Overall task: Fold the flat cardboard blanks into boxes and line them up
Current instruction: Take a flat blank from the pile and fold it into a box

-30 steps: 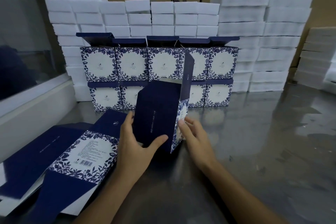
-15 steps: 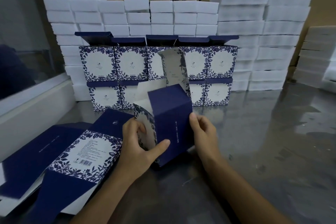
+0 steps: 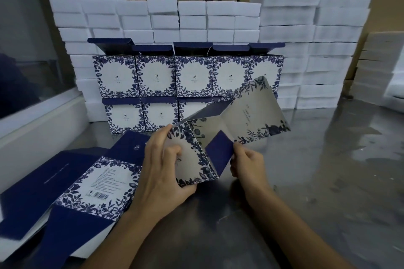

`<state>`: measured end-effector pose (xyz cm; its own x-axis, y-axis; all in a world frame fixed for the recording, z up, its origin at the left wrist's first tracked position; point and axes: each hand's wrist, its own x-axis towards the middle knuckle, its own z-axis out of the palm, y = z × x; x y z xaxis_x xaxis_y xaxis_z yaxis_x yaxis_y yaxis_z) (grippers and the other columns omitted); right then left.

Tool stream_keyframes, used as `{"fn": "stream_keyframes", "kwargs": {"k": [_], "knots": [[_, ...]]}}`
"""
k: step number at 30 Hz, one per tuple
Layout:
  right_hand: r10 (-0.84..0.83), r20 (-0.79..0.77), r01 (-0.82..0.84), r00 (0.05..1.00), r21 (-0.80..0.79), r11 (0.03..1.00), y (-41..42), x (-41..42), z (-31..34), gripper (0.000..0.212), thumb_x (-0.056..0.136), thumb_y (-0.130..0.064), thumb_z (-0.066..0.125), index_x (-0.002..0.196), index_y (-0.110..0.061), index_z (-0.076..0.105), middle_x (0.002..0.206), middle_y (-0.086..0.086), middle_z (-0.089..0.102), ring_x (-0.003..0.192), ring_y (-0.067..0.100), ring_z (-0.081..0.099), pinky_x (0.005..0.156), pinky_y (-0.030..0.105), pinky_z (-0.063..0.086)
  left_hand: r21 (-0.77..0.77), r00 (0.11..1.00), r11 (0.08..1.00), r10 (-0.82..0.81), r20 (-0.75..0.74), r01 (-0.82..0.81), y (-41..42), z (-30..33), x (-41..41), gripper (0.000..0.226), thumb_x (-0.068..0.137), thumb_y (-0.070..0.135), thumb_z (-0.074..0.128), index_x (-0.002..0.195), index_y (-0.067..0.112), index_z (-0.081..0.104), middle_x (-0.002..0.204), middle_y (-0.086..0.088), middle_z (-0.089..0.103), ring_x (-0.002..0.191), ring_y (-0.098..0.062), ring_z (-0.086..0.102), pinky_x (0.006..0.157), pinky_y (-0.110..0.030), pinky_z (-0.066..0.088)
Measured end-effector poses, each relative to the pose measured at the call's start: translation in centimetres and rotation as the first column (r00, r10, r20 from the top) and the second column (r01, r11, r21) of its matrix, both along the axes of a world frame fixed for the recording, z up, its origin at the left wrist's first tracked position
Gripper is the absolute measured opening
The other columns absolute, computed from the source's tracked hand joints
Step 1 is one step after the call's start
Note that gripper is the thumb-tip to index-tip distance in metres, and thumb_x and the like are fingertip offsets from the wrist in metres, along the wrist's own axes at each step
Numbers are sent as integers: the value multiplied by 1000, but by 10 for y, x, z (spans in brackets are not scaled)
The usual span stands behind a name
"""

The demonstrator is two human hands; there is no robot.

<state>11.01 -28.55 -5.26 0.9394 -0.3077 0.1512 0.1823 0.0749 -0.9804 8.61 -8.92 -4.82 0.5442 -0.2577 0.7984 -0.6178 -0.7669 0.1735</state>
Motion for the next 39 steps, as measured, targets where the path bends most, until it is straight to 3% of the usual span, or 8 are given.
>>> {"fn": "stream_keyframes", "kwargs": {"k": [5,10,13,24,28,30,36,39], "knots": [[-18,-12,17,1000,-94,995,-2,-2,1,56,97,-15,53,45,-24,36,46,-3,32,46,14,24,43,23,22,4,1000,1000,11,-16,-11,3,0,-1,87,47,39,95,111,15,42,152,-11,24,141,-32,27,98,-52,48],[66,-5,-66,998,-138,988,11,-4,-2,54,104,-36,50,53,-20,41,51,2,38,46,14,29,45,23,25,12,995,996,94,-25,-93,-1,-2,-2,91,45,45,94,113,14,41,149,-15,28,136,-37,33,93,-56,49],[96,-12,-97,995,-179,979,16,-5,-2,57,104,-29,48,49,-21,39,49,2,36,45,14,26,45,23,22,12,993,993,119,-8,-119,0,-3,-2,92,43,44,94,112,14,40,148,-15,29,135,-37,33,95,-55,48],[292,-69,-297,954,-80,952,33,-23,5,68,103,-31,49,37,-20,38,37,-1,35,33,12,26,40,19,25,-67,988,986,155,10,-154,0,-7,5,102,50,70,79,122,11,37,149,-18,26,135,-39,32,85,-59,52],[207,-16,-207,978,-42,977,31,-23,6,60,94,-49,58,62,1,64,61,13,66,55,23,59,61,33,45,-150,997,986,78,5,-77,-3,-6,3,110,49,70,78,132,12,33,145,-15,28,135,-33,32,104,-44,41],[176,3,-176,984,26,984,32,-20,5,55,80,-62,61,85,-8,72,85,9,77,80,29,72,76,41,55,-258,1000,966,14,-15,-17,-8,-4,1,109,52,65,82,134,12,33,141,-12,31,133,-29,35,108,-32,35],[135,9,-136,991,87,987,30,-12,5,51,64,-81,51,96,-45,68,99,-18,74,100,8,69,89,37,52,-650,950,758,-236,-203,50,-14,0,-5,69,70,63,65,131,43,39,121,3,48,111,-12,50,95,-31,45],[116,49,-121,992,99,988,27,-12,13,58,68,-79,50,108,-41,70,107,-20,73,106,2,67,99,38,50,-712,873,679,-444,-204,179,-13,-3,-7,60,77,60,64,131,56,39,105,17,61,96,-3,61,82,-18,48]]}}
